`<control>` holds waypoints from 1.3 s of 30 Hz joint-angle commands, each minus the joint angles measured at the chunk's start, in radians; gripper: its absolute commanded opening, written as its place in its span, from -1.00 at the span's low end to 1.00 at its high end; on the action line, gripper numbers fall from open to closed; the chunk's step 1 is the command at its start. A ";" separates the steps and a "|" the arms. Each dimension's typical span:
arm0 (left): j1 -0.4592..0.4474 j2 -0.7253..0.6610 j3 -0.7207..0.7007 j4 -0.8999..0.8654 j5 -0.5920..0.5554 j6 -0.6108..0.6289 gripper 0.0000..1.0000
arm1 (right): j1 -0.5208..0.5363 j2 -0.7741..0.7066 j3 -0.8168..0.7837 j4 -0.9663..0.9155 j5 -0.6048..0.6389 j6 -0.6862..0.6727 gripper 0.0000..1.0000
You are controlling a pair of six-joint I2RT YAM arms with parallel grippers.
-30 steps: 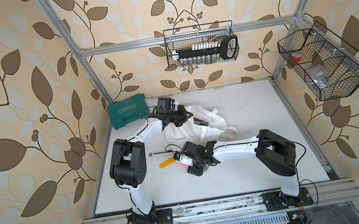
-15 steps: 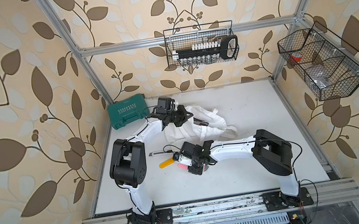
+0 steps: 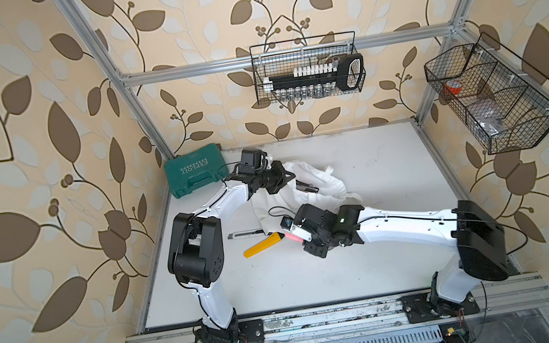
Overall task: Place the art knife into the pouch
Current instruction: Pick up the utility knife at the center of the board, then place the utility knife in the pouch.
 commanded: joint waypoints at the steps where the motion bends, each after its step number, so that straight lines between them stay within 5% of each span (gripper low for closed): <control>1: -0.006 -0.029 0.011 0.021 0.024 0.010 -1.00 | -0.049 -0.095 -0.019 -0.054 0.055 0.058 -0.50; 8: -0.006 -0.030 0.008 0.026 0.027 0.010 -1.00 | -0.190 -0.185 0.062 -0.069 0.099 0.085 -0.48; 20: -0.006 -0.030 0.012 0.023 0.028 0.010 -1.00 | -0.417 0.082 0.267 0.092 -0.046 0.019 -0.47; 27: -0.006 -0.026 0.015 0.020 0.028 0.010 -1.00 | -0.424 0.246 0.331 0.171 -0.096 0.020 -0.47; 39: -0.006 -0.009 0.021 0.021 0.030 0.010 -1.00 | -0.383 0.138 0.203 0.241 -0.140 0.034 -0.44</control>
